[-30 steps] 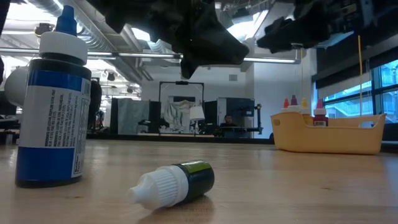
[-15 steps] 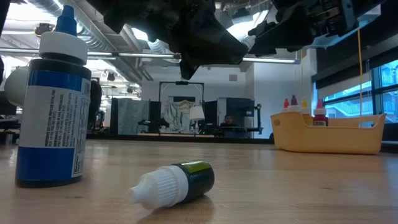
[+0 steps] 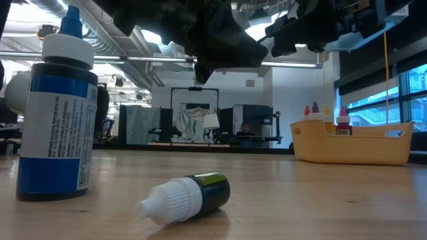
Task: Pick & Place food coloring
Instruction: Put the blue food coloring bottle into the yellow bin
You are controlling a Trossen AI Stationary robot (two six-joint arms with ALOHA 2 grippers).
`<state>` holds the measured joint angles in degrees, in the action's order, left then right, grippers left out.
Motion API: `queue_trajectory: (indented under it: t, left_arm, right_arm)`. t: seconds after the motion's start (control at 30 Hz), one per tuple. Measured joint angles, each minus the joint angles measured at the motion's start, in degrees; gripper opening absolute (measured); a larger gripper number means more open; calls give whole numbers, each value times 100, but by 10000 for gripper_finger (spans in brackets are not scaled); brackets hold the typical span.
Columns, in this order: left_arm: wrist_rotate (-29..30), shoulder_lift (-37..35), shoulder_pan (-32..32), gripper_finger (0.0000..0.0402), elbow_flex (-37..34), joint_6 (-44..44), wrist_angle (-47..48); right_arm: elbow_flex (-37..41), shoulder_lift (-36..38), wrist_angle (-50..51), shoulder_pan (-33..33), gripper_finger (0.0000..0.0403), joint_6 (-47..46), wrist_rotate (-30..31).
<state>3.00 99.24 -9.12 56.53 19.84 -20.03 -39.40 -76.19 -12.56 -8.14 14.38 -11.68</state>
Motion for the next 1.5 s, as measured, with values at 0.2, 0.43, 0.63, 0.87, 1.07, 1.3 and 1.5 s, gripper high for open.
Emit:
queue_trajectory:
  t: [0.2,0.43,0.63,0.87,1.07,1.3,1.5]
  left_arm:
    - [-4,0,0,73,0,-2,-128]
    - [-13,0,-4,78,0,-6,-166]
    - [-12,0,-5,87,0,-13,-149]
    - [50,0,4,91,0,-12,-156]
    - [204,0,-11,115,0,-9,-57]
    - [226,0,-4,168,0,-356,13]
    - [224,0,-5,188,0,-366,13]
  right_arm:
    - [0,1,-13,-2,159,-27,130]
    - [0,1,-15,0,96,-34,159]
    - [0,5,8,0,57,-37,153]
    - [-3,123,320,-4,58,-303,495]
    - [11,550,1368,6,59,-794,851]
    - [7,1497,3544,4,59,-2075,2052]
    - [7,2196,5683,4,60,-3979,2960]
